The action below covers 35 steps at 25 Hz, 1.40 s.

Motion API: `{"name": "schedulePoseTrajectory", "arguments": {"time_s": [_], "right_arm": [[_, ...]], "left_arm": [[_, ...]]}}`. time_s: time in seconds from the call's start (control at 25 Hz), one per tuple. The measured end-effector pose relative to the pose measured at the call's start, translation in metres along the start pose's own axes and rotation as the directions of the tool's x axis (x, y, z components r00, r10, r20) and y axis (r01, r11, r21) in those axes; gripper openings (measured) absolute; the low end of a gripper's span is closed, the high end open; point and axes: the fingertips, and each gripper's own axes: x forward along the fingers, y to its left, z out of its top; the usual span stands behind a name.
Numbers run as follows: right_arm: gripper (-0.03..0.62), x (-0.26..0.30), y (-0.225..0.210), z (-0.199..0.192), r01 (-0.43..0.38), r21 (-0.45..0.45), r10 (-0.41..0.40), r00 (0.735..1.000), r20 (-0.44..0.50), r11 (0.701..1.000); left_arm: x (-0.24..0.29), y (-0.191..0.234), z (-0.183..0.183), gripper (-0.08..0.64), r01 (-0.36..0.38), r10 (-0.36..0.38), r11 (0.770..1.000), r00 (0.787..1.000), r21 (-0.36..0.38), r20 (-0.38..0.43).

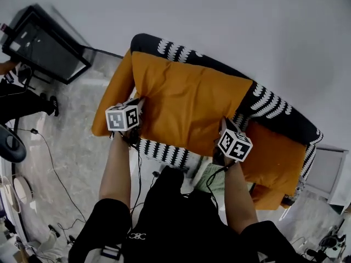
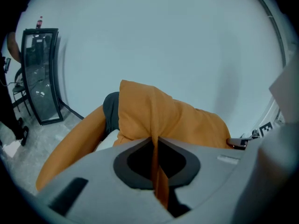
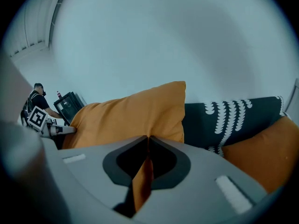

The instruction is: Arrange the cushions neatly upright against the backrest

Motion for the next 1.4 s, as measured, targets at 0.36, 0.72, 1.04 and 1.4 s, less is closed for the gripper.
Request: {"name": "schedulePoseTrajectory", "arguments": {"time_s": [0.36,0.72,1.04,1.4], "right_arm": [[0.021,0.1,0.018,-0.02,0.051,-0.003,-0.051,0.997,-0.064,0.999],[0.021,0.182,0.035,-0.045,0.036,-0.054,-0.043,0.991,-0.124,0.998],[0.021,0.219,0.042,-0.083,0.054,-0.021,-0.057,0.979,-0.194,0.998],[0.031,0.261,0.02,-0.104,0.157,-0.048,-0.164,0.954,-0.251,0.986]], "left_arm": [[0.068,0.072,0.022,0.015,0.042,-0.045,0.998,0.998,0.046,0.047],[0.127,0.14,0.02,0.014,0.028,-0.029,0.998,0.999,0.049,0.03],[0.155,0.168,0.022,0.014,0.031,-0.032,0.996,0.999,0.087,0.019],[0.184,0.195,-0.012,0.065,-0.049,0.051,0.997,0.998,0.058,-0.045]]}}
